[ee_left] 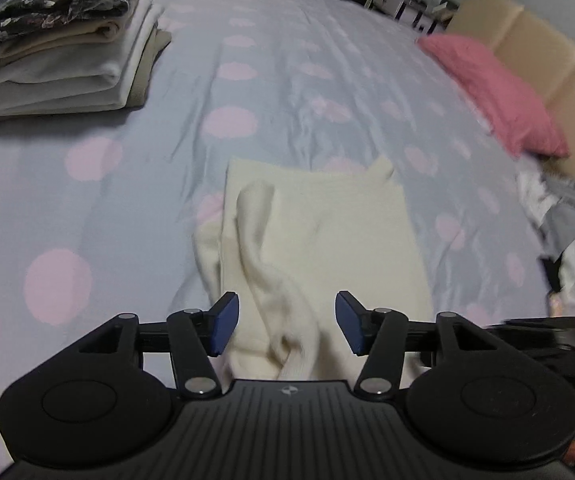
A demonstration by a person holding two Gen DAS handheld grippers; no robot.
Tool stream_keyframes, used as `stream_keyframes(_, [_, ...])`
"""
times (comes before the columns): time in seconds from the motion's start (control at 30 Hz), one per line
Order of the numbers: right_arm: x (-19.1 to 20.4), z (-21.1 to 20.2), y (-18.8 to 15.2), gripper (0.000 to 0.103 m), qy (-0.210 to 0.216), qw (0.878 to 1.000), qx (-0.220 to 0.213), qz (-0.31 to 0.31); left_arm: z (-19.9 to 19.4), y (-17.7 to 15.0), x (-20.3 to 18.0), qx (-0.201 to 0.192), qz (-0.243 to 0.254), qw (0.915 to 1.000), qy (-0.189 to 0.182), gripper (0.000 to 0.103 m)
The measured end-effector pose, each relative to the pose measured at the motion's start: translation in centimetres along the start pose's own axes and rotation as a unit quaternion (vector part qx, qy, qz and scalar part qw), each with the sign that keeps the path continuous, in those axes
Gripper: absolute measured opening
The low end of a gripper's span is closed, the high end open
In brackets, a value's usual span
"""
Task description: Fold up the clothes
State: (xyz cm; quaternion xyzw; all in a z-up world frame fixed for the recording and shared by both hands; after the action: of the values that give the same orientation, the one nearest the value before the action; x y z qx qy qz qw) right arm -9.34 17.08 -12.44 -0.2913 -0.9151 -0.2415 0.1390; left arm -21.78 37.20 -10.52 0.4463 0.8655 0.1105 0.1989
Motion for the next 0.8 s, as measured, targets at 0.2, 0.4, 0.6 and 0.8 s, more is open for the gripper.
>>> stream_keyframes(0.2, [-0.1, -1.0, -3.9, 0.050, -0.027, 0.998, -0.014, -0.047, 2.8, -1.6, 0.4, 0.055, -0.003, 0.9973, 0.049, 0.037])
stream_keyframes(0.4, [1.1, -0.1, -6.5, 0.053, -0.063, 0.991, -0.003, -0.120, 2.7, -2.5, 1.3, 0.063, -0.026, 0.9962, 0.053, 0.044])
stream_keyframes(0.6, [1.5, 2.5, -7.9, 0.056, -0.114, 0.981, 0.001, -0.155, 2.2, -2.9, 2.1, 0.070, -0.069, 0.9948, 0.027, 0.047])
stream_keyframes(0.8, [1.8, 2.6, -7.7, 0.021, -0.167, 0.970, -0.028, -0.171, 1.7, -3.1, 2.4, 0.063, -0.091, 0.9935, -0.025, 0.010])
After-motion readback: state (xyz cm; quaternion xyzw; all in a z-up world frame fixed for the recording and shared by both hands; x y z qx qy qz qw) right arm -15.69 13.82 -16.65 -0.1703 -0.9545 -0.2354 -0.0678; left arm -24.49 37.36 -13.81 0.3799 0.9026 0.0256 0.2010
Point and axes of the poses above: each gripper's, at about its wrist camera, not at the fingertips, and z roughly the way its jaws point, x to its left, y to its top, the point moved 2 cm from there along z, roughly the way its jaws point, and after that the axes turned 8 degrees about x, right-handed, at the moved point
